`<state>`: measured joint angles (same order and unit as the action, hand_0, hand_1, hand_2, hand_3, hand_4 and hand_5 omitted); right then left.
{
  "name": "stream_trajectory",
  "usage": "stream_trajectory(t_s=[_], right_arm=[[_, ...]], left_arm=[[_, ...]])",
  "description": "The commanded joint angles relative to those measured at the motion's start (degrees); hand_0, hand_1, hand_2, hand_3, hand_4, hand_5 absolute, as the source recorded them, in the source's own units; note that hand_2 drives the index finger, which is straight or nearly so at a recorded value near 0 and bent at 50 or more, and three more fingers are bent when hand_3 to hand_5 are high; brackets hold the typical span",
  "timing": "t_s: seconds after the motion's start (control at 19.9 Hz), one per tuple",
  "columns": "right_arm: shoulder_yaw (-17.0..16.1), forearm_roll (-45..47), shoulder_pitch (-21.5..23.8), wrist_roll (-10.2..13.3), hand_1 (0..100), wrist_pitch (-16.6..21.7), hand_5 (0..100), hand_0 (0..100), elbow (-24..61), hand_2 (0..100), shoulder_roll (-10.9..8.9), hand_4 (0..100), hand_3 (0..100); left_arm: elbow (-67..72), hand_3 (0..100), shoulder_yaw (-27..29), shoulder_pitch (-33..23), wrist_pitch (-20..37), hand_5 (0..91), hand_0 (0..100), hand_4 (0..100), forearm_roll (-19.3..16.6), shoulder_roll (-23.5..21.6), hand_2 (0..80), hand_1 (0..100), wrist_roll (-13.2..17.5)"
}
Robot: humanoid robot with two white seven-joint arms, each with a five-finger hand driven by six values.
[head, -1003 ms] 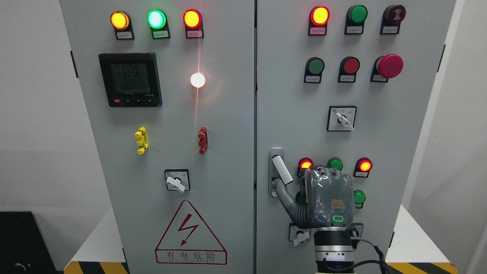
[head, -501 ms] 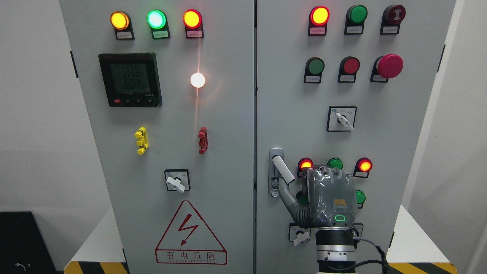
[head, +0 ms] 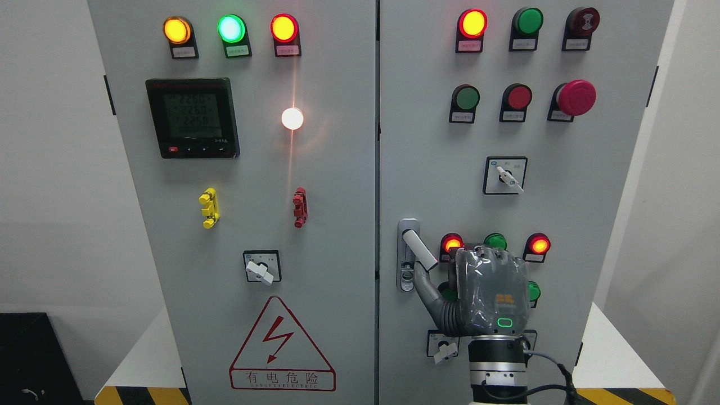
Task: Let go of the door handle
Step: 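Rotate the silver handle from vertical to horizontal with the right hand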
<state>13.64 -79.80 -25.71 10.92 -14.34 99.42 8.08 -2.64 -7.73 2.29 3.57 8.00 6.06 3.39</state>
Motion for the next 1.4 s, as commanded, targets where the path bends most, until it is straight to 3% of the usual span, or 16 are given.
stream_trajectory(t_s=[0.0,1.35], right_arm=[[-0.10,0.00,0.05,-0.11,41,0.01,100,44,0.42,100,0.01,95,100],[-0.63,0.00,0.05,-0.11,42,0.01,100,45,0.77,100,0.01,95,100]], left_arm=[[0.00,0,0.00,0.00,0.03,0.0,12,0,0.00,0.00,0.0,56,0.04],[0.00,0,0.00,0.00,-0.05,0.0,12,0,0.00,0.00,0.0,56,0.04]])
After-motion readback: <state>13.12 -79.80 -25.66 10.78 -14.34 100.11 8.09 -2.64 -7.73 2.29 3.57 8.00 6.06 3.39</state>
